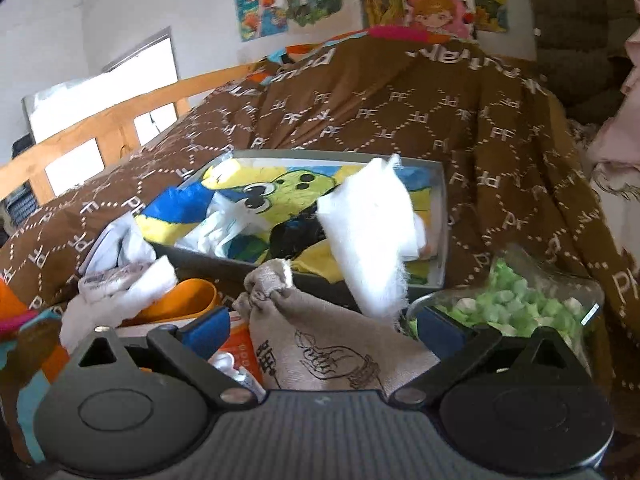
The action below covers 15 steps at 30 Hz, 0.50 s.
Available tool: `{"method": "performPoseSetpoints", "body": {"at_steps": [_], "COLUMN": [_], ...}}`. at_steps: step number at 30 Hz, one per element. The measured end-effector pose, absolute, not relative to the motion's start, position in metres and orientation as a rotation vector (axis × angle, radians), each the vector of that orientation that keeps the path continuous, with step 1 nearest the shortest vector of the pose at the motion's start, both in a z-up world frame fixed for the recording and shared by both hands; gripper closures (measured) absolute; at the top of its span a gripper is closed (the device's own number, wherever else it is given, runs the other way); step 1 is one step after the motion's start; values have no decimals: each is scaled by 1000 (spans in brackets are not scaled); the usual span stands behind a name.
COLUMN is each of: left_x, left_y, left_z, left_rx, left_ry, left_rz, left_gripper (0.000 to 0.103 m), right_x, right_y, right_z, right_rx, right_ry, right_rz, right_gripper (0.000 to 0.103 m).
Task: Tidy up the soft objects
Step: 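Grasp the burlap pouch top with the right tool while the left tool grasps the grey mask loop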
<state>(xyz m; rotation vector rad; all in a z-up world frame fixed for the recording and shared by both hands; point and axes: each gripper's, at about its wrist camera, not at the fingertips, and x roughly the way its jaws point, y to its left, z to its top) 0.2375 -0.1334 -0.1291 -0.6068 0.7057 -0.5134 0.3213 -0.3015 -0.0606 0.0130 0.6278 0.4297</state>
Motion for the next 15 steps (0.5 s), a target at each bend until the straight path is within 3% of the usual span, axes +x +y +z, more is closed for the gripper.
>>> {"method": "performPoseSetpoints", "body": {"at_steps": [5, 13, 15], "left_x": [233, 235, 235], "left_y": [-132, -130, -127], "left_z": [-129, -135, -136], "left_rx": [-644, -649, -658], "left_ry": [677, 695, 696], "left_rz": [-489, -483, -479], "left_gripper": [12, 48, 53], "right_x": [321, 321, 321], "right_y": [-294, -287, -286], "right_z": [-66, -71, -71], "right_rx": [-45, -89, -88], "right_ry": [631, 665, 673], "right_rz": [432, 414, 427], "right_gripper": [12, 32, 33]}}
